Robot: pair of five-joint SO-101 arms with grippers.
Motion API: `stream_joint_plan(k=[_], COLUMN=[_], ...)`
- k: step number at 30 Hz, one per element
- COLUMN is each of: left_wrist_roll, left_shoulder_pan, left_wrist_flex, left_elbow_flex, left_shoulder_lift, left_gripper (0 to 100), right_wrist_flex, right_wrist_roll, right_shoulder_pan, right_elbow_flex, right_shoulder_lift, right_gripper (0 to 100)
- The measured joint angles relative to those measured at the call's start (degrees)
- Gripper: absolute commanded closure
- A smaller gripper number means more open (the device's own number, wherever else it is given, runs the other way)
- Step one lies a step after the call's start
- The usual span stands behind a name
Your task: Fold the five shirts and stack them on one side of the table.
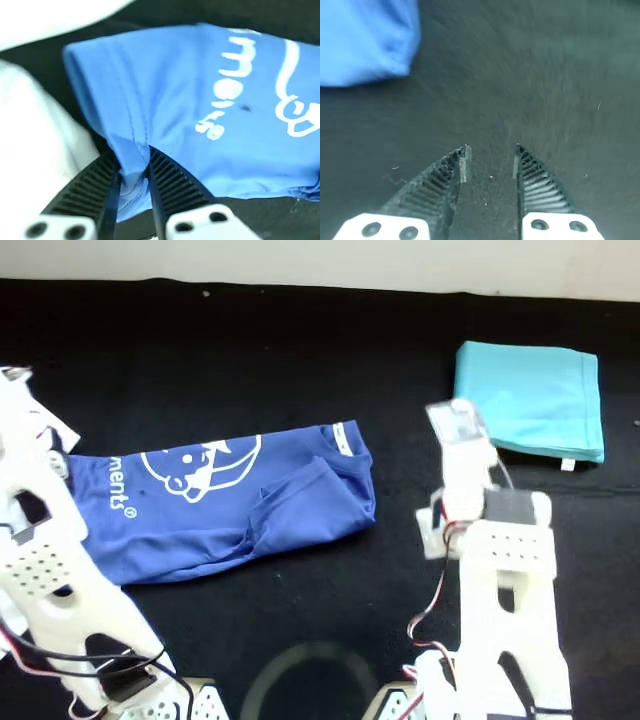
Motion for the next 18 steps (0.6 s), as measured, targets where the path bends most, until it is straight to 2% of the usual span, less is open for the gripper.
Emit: stream_joint_plan(k=[3,8,14,18], left_wrist_roll=[0.0,0.0,0.0,0.0], left_shoulder_pan=[3.7,12.2,25.9,35.5], left_wrist_flex=[0.2,0.3,0.3,0.3], left_elbow_flex=[1.1,11.5,18.8,18.8], left_shoulder_lift=[-0.4,-8.4,-20.6,-21.9], left_gripper=[99,99,99,99], right_wrist_flex=[-9.1,-23.3,-35.2,-37.1], right_wrist_roll=[0.0,0.0,0.0,0.0], right_shoulder_pan=[6.0,12.5,13.6,13.9], right_elbow_flex=[11.3,24.8,34.1,36.0], right_shoulder_lift=[-1.7,-4.5,-6.5,-6.6], right_gripper=[85.4,85.4,85.4,85.4])
